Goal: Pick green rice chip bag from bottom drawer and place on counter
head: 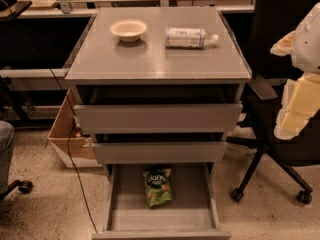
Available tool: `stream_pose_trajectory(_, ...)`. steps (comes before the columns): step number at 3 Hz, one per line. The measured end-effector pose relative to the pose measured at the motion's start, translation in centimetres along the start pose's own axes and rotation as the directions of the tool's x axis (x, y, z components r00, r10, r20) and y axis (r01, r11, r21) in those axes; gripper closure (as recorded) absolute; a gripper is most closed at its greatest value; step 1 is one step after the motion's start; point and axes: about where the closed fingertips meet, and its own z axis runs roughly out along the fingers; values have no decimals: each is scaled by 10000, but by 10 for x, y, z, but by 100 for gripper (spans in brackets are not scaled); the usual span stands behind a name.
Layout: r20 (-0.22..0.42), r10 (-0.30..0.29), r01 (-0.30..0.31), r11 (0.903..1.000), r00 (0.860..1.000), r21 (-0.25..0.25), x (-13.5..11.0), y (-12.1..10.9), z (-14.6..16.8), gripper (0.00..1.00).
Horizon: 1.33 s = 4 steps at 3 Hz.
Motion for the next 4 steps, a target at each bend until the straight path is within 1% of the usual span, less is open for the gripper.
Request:
stream_pose_trajectory(1, 0, 0, 0, 10000, 10000, 0, 0, 0, 0, 0)
stream_pose_trajectory(2, 472, 216, -201, 9993, 9987, -322, -4, 8, 54, 0)
stream_pose_trajectory(3, 919, 481, -426, 9972, 9946, -615, -9, 13, 118, 0)
stream_pose_trajectory(4, 1430, 516, -366, 9937, 9884, -1060, -24, 23, 191, 0)
